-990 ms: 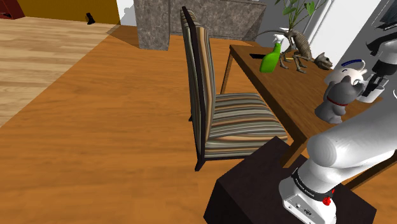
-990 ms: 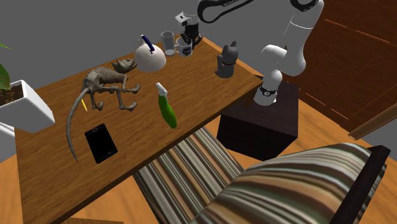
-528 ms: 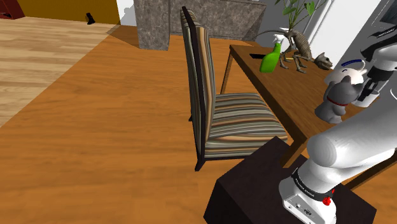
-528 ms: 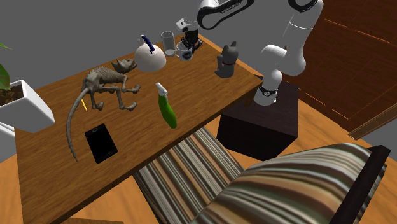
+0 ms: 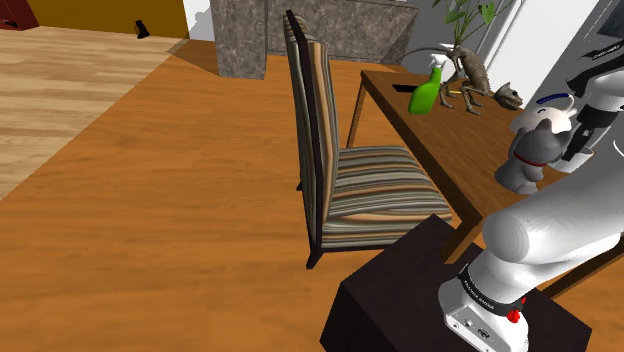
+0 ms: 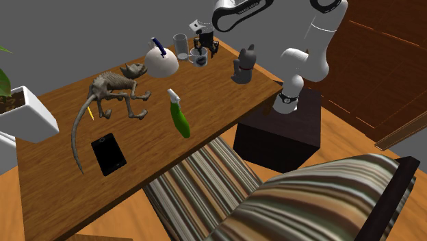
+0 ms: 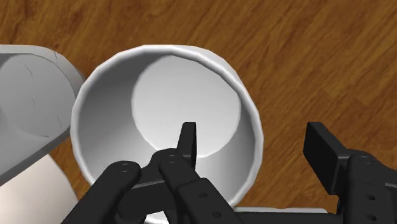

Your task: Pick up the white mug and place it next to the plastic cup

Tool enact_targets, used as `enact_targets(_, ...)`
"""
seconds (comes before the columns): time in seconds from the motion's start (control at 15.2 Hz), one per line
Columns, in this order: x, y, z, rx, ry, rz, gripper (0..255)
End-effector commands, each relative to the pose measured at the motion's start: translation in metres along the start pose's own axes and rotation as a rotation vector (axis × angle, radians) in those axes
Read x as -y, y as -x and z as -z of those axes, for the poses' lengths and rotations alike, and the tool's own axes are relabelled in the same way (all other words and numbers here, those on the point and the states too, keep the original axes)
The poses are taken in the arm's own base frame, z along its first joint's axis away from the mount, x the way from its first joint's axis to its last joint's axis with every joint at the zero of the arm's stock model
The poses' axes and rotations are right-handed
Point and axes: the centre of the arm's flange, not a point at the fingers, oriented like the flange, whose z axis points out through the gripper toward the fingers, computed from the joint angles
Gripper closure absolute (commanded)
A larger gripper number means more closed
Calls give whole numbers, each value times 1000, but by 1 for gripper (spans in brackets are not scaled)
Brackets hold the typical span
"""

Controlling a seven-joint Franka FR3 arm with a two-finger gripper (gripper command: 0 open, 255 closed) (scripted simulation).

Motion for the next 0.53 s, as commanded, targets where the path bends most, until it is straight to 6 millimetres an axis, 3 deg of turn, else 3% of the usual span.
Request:
enact_targets(0.0, 0, 0, 0, 0, 0, 0, 0)
enact_targets(0.2, 0, 0, 0, 0, 0, 0, 0)
enact_targets(0.46, 0, 0, 50, 0, 0, 0, 0)
